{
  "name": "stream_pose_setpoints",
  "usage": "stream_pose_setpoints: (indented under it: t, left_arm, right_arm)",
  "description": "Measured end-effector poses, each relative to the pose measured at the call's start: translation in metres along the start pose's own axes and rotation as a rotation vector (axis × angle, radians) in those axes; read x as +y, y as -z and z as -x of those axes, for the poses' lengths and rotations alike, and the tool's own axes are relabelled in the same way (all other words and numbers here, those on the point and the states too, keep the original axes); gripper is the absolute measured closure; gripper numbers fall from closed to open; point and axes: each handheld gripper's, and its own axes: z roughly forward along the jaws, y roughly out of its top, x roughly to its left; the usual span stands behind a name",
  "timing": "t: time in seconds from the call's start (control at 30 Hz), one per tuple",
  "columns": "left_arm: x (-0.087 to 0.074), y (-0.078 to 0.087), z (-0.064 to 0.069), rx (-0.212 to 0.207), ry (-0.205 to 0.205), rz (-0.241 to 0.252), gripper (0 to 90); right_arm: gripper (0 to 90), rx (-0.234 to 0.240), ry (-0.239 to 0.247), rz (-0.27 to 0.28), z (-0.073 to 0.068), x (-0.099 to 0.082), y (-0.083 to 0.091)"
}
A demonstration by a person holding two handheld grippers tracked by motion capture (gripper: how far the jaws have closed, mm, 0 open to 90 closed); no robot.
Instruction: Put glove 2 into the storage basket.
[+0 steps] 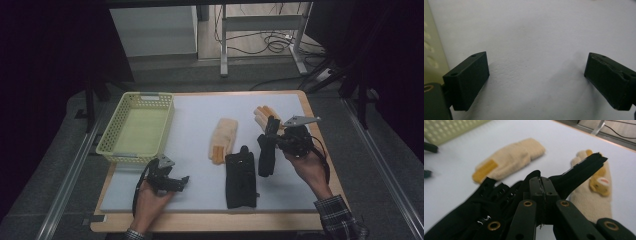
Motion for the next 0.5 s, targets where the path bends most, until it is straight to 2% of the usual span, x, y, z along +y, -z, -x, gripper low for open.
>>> stream_pose_setpoints:
  t: [0.1, 0.23, 0.37, 0.43, 0.5]
  left_arm:
    - [0.000, 0.000, 0.000, 0.000, 0.006, 0.003, 6.1]
    - [0.000, 0.000, 0.000, -0.001, 0.002, 0.000, 6.1]
    - [0.000, 0.000, 0.000, 0.000, 0.002, -0.001, 6.2]
    - [0.000, 0.000, 0.000, 0.000, -0.001, -0.001, 6.2]
    - [0.000, 0.000, 0.000, 0.000, -0.001, 0.000, 6.2]
  right_arm:
    - [88.5, -0.009, 0.009, -0.044, -0.003, -0.003, -0.015]
    - [88.2, 0.011, 0.019, -0.061, -0.011, -0.001, -0.035]
    - [84.8, 0.069, 0.022, -0.059, -0.028, 0.007, -0.056]
    - [77.6, 0.121, 0.024, -0.056, -0.039, 0.012, -0.066]
    - [71.1, 0.147, 0.053, -0.057, -0.052, 0.017, -0.074]
